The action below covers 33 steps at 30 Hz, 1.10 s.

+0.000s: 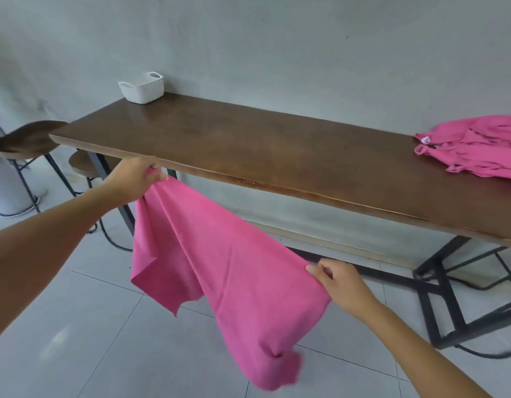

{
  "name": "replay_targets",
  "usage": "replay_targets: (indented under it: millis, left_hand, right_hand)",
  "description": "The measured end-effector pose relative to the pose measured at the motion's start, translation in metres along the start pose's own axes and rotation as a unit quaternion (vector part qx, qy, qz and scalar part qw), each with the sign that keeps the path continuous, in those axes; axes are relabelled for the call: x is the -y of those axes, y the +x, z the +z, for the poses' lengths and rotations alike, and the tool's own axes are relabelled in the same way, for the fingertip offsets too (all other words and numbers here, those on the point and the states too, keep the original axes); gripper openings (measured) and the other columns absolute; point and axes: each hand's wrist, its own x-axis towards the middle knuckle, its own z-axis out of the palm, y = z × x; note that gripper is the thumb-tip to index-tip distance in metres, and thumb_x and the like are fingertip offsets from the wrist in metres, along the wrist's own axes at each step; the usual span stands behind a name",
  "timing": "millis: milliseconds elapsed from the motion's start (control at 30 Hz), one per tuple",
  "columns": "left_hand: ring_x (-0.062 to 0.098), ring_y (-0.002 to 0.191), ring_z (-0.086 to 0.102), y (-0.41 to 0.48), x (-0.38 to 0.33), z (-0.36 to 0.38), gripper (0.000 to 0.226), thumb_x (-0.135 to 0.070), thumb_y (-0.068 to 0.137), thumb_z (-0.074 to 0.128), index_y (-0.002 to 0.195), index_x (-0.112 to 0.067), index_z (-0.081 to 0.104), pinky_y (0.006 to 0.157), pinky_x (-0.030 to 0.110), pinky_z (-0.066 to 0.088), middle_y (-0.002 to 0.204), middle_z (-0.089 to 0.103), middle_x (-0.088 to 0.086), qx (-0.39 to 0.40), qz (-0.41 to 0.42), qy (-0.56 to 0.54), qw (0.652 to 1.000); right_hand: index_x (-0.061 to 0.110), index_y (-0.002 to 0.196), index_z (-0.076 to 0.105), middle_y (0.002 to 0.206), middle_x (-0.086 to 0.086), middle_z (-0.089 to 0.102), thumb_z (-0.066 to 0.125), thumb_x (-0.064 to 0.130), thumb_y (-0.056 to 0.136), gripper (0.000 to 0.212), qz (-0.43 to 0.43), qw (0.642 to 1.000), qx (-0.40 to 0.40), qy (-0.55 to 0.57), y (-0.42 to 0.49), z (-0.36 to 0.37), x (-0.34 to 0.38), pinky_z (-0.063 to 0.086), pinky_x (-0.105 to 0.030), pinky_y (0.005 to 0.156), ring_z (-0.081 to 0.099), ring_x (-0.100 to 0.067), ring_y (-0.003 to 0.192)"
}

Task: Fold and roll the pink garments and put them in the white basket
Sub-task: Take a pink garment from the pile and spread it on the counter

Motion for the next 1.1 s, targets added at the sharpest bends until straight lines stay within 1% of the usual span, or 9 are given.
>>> replay_targets:
  millis: [133, 233, 300, 400, 500, 667, 867, 967, 1100]
  left_hand:
    - [0.028, 0.071, 0.056, -0.002, 0.037, -0.022, 0.033, -0.022, 0.092, 0.073, 0.070, -0.008, 0.051, 0.062, 0.036, 0.038, 0.070, 0.058, 0.006, -0.003, 0.002, 0.014, 1.000]
    - [0.028, 0.072, 0.056, -0.002, 0.061, -0.039, 0.031, -0.028, 0.093, 0.071, 0.072, -0.014, 0.052, 0.063, 0.037, 0.037, 0.071, 0.059, 0.005, -0.006, -0.019, 0.021, 1.000]
    - [0.026, 0.069, 0.053, -0.002, 0.075, -0.050, 0.032, -0.029, 0.093, 0.071, 0.073, -0.015, 0.052, 0.061, 0.036, 0.036, 0.072, 0.059, 0.006, -0.012, -0.035, 0.022, 0.999]
    - [0.030, 0.070, 0.054, 0.001, 0.094, -0.061, 0.037, -0.027, 0.091, 0.074, 0.068, -0.019, 0.047, 0.061, 0.037, 0.036, 0.069, 0.057, 0.004, -0.017, -0.026, 0.023, 0.999]
    - [0.029, 0.071, 0.053, 0.004, 0.107, -0.067, 0.036, -0.027, 0.092, 0.074, 0.068, -0.021, 0.047, 0.064, 0.037, 0.037, 0.070, 0.056, 0.001, -0.013, -0.015, 0.029, 0.999]
    - [0.030, 0.071, 0.054, 0.005, 0.119, -0.065, 0.032, -0.028, 0.093, 0.072, 0.072, -0.014, 0.052, 0.063, 0.038, 0.038, 0.073, 0.058, 0.006, -0.013, -0.020, 0.021, 1.000]
    - [0.033, 0.070, 0.052, 0.009, 0.132, -0.057, 0.038, -0.028, 0.093, 0.071, 0.070, -0.010, 0.048, 0.063, 0.039, 0.038, 0.069, 0.057, 0.009, -0.019, -0.027, 0.019, 0.999]
    - [0.035, 0.071, 0.054, 0.014, 0.140, -0.053, 0.036, -0.026, 0.093, 0.072, 0.070, -0.007, 0.051, 0.064, 0.042, 0.043, 0.070, 0.058, 0.012, -0.019, -0.035, 0.013, 0.999]
    - [0.040, 0.073, 0.057, 0.022, 0.141, -0.038, 0.036, -0.023, 0.093, 0.072, 0.074, 0.002, 0.054, 0.067, 0.045, 0.047, 0.074, 0.061, 0.022, -0.012, -0.049, 0.005, 0.999]
  right_hand:
    - [0.018, 0.063, 0.047, 0.056, 0.012, 0.044, 0.061, 0.053, 0.094, 0.049, -0.001, 0.999, 0.019, 0.037, -0.017, 0.032, 0.025, 0.031, -0.029, 0.057, 0.037, -0.004, 0.055]
    - [0.015, 0.062, 0.045, 0.056, 0.011, 0.035, 0.066, 0.080, 0.073, 0.069, -0.008, 0.996, 0.025, 0.091, -0.026, 0.051, 0.039, 0.023, -0.031, 0.055, 0.030, -0.006, 0.057]
    - [0.016, 0.060, 0.039, 0.058, 0.010, 0.029, 0.071, 0.086, 0.059, 0.077, -0.010, 0.994, 0.042, 0.100, -0.032, 0.061, 0.045, 0.019, -0.032, 0.055, 0.026, -0.008, 0.058]
    - [0.014, 0.060, 0.035, 0.060, 0.007, 0.029, 0.084, 0.064, 0.067, 0.070, 0.011, 0.993, 0.060, 0.098, -0.039, 0.075, 0.054, 0.019, -0.029, 0.054, 0.027, -0.009, 0.057]
    - [0.017, 0.062, 0.039, 0.057, 0.012, 0.033, 0.079, 0.043, 0.084, 0.053, 0.022, 0.995, 0.034, 0.088, -0.045, 0.082, 0.063, 0.023, -0.024, 0.052, 0.030, -0.007, 0.054]
    - [0.020, 0.072, 0.058, 0.064, -0.002, 0.058, 0.062, 0.042, 0.097, 0.033, 0.051, 0.994, -0.041, 0.088, -0.047, 0.088, 0.066, 0.040, -0.030, 0.062, 0.048, -0.008, 0.060]
    - [0.016, 0.072, 0.057, 0.060, -0.005, 0.055, 0.071, 0.048, 0.090, 0.039, 0.102, 0.985, -0.080, 0.117, -0.050, 0.093, 0.053, 0.041, -0.033, 0.059, 0.044, -0.011, 0.053]
    - [0.017, 0.066, 0.061, 0.058, 0.003, 0.056, 0.080, 0.036, 0.085, 0.033, 0.120, 0.983, -0.075, 0.119, -0.051, 0.093, 0.043, 0.041, -0.031, 0.061, 0.048, -0.011, 0.055]
    - [0.020, 0.074, 0.066, 0.069, 0.006, 0.067, 0.073, 0.014, 0.090, 0.019, 0.135, 0.985, -0.073, 0.075, -0.045, 0.095, 0.031, 0.045, -0.019, 0.065, 0.059, -0.006, 0.064]
